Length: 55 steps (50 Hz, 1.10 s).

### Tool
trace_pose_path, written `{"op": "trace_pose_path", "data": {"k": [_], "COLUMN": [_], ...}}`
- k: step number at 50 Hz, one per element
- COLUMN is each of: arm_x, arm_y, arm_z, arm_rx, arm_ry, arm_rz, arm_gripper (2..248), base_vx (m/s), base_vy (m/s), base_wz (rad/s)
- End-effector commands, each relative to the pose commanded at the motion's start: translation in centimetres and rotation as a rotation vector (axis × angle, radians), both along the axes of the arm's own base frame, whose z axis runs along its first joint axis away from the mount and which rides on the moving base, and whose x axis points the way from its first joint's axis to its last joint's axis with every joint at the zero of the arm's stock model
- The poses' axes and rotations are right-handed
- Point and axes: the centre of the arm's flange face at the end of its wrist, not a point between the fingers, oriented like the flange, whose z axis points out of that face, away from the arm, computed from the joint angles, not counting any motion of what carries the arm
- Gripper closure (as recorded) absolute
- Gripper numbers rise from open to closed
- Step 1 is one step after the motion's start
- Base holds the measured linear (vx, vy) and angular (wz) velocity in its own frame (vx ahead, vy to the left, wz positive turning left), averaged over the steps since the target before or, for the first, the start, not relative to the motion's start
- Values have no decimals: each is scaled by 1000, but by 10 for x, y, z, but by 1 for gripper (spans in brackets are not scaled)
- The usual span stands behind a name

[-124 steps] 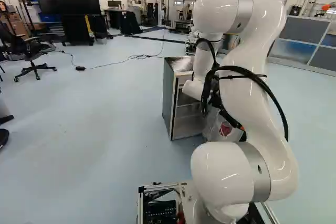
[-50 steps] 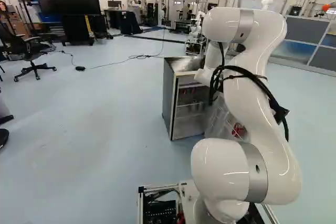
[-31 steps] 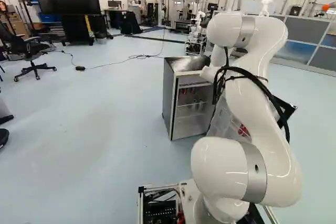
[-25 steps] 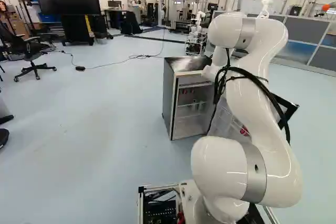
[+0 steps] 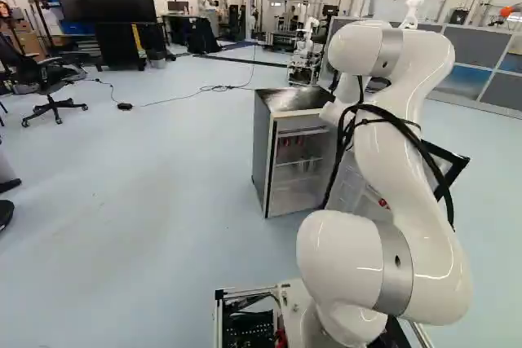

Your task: Grab a drink from the fridge

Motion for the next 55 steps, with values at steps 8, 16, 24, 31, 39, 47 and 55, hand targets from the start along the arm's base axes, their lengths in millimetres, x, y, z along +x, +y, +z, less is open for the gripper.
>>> {"op": "trace_pose_path", "data": {"k": [8, 16, 24, 31, 39, 47, 55], "arm_x": [-12, -23, -35, -45, -55, -65, -75], "arm_y": [10, 20, 30, 40, 50, 61, 72], "arm_z": [0, 1, 2, 3, 5, 8, 10], "arm_rx": [-4, -10, -17, -24, -35, -50, -65], "arm_ry": [35, 71, 106, 137, 170, 203, 235], "arm_rz": [47, 101, 159, 219, 293, 380, 471], "arm_gripper": [3, 3, 3, 3, 3, 3, 3], "base_vx": [0, 0, 0, 0, 0, 0, 0], "base_vy": [0, 0, 0, 0, 0, 0, 0], "base_wz": [0, 0, 0, 0, 0, 0, 0]}}
